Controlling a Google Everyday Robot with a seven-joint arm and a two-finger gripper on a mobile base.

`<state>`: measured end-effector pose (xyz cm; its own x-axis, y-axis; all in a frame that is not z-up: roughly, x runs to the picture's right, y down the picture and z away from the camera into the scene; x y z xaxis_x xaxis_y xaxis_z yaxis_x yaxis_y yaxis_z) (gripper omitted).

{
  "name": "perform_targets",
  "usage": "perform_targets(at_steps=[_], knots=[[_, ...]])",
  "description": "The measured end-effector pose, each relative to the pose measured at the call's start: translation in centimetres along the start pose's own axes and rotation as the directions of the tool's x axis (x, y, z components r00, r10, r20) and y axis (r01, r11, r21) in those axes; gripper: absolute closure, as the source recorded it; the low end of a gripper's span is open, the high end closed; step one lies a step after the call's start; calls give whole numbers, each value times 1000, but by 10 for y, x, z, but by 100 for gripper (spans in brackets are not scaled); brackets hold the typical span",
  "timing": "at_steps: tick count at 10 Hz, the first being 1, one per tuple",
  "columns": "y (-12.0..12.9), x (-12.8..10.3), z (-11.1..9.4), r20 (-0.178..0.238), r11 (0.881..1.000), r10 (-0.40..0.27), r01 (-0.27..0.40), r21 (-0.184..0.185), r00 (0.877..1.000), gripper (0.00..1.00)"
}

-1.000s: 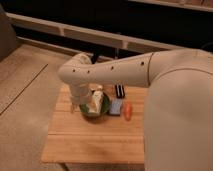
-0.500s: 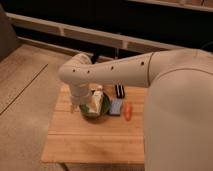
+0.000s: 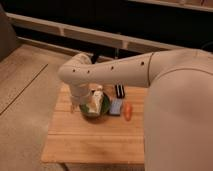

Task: Place the eraser in the ceramic cup

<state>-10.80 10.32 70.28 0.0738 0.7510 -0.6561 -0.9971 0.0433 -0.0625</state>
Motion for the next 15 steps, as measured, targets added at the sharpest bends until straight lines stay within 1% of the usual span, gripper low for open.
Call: perform_targets(at_steps=[5, 6, 7, 8, 9, 10, 11, 12, 13, 14, 15], knots=[[0, 0, 0, 1, 1000, -1, 1, 2, 1000, 35], [0, -1, -1, 5, 1000, -7, 7, 10, 1000, 35], [4, -9, -6, 38, 999, -47, 46, 24, 998, 35], [10, -21, -15, 87, 995, -94, 92, 28, 992, 35], [4, -43, -32, 170, 989, -145, 140, 44, 975, 35], [-14, -68, -54, 268, 985, -173, 164, 56, 948, 35], [-33, -84, -76, 353, 985, -175, 168, 49, 919, 35], [-54, -94, -94, 423, 987, -156, 156, 37, 893, 35], [-87, -103, -118, 506, 991, -123, 130, 22, 854, 35], [-102, -106, -133, 553, 992, -109, 122, 13, 826, 35], [-110, -107, -140, 575, 993, -103, 118, 10, 812, 35]])
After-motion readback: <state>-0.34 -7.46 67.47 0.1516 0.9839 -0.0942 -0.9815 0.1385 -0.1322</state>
